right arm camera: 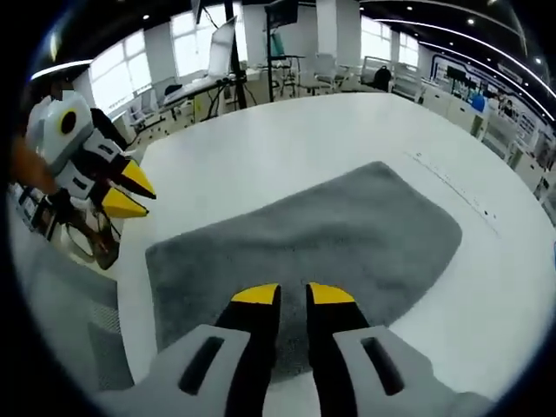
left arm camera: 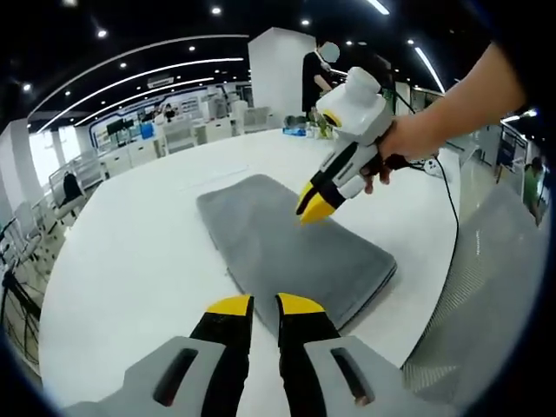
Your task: Fold the towel on the table until its edges align and the towel forms a compact rectangular stack.
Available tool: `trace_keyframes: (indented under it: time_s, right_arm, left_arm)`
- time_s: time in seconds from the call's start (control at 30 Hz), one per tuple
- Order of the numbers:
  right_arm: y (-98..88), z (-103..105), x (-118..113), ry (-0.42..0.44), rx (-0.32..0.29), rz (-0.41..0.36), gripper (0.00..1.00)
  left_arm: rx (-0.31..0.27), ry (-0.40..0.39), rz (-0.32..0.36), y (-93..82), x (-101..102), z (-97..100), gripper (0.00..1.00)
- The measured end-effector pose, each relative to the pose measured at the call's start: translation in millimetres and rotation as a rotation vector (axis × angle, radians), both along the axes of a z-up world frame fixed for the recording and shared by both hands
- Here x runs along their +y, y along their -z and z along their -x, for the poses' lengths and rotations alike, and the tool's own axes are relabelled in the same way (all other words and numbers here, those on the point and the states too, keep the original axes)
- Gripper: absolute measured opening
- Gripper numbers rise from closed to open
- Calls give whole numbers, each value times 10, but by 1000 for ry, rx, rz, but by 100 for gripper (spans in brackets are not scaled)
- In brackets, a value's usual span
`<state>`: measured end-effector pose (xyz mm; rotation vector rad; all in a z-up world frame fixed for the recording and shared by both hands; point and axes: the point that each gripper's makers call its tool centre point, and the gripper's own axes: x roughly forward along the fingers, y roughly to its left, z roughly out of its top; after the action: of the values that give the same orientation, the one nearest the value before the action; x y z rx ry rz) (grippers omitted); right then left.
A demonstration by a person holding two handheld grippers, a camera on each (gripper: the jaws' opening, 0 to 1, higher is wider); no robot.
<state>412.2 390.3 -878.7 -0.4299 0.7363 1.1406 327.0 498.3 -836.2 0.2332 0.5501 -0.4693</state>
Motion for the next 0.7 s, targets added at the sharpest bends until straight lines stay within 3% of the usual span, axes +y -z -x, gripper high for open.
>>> trace_keyframes:
  time_s: [0.53, 0.7]
  right_arm:
    - [224, 478, -257, -57, 48, 59, 7]
    - [232, 523, -282, -45, 41, 45, 8]
  left_arm:
    - [29, 30, -11, 122, -102, 14, 11]
    - [53, 57, -19, 192, -164, 49, 11]
